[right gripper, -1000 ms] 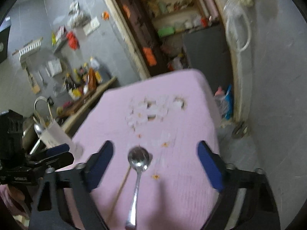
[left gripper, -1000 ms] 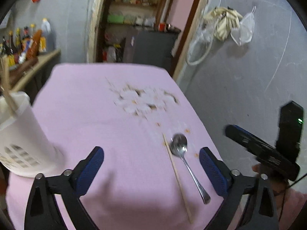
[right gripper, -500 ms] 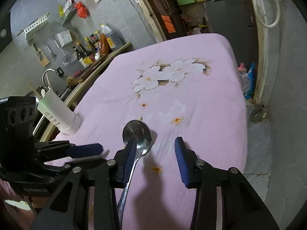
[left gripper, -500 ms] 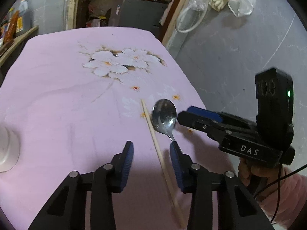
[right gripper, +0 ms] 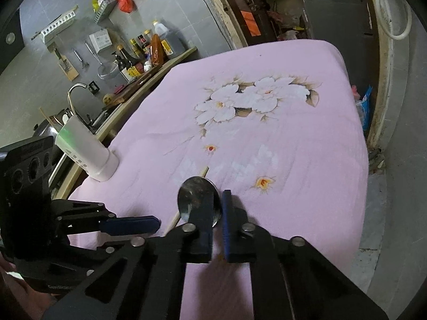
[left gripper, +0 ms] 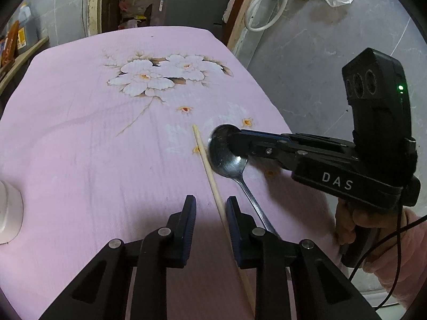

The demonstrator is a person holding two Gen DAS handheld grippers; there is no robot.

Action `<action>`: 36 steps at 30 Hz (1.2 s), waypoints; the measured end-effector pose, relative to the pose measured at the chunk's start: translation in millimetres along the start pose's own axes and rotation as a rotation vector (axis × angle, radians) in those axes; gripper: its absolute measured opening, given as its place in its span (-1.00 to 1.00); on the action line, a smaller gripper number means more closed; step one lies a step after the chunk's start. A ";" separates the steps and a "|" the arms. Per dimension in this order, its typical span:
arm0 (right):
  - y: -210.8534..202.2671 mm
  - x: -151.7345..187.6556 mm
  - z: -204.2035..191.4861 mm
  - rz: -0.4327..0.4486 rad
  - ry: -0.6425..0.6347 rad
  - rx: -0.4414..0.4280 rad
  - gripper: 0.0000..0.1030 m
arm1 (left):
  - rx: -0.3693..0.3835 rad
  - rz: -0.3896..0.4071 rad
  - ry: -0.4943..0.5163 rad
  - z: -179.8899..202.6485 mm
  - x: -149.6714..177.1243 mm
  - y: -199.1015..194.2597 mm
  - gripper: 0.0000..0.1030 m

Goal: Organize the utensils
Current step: 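Close the left tool on the wooden chopstick while the right tool grasps the silver spoon, then lift the chopstick and spoon and carry them over the white caddy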

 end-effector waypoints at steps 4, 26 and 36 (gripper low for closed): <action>-11.3 1.8 11.9 0.027 0.022 0.045 -0.95 | -0.010 -0.020 0.015 -1.0 -1.9 3.0 -0.66; -3.7 10.9 16.7 -0.052 0.072 -0.007 -0.93 | 0.029 -0.092 -0.054 -17.4 -18.5 8.1 -0.90; -51.4 -4.2 -7.6 0.074 0.062 0.121 -0.94 | 0.034 0.057 -0.066 -19.4 -28.0 -53.8 -0.90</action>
Point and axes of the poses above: each gripper's, at about its wrist camera, not at the fingertips, and y roughly the way its jaws point, z to its right, x to its underside, the point moved 10 cm from there along y, roughly the way its jaws point, and after that the axes turned 13 degrees about x, right-handed, at the moved point
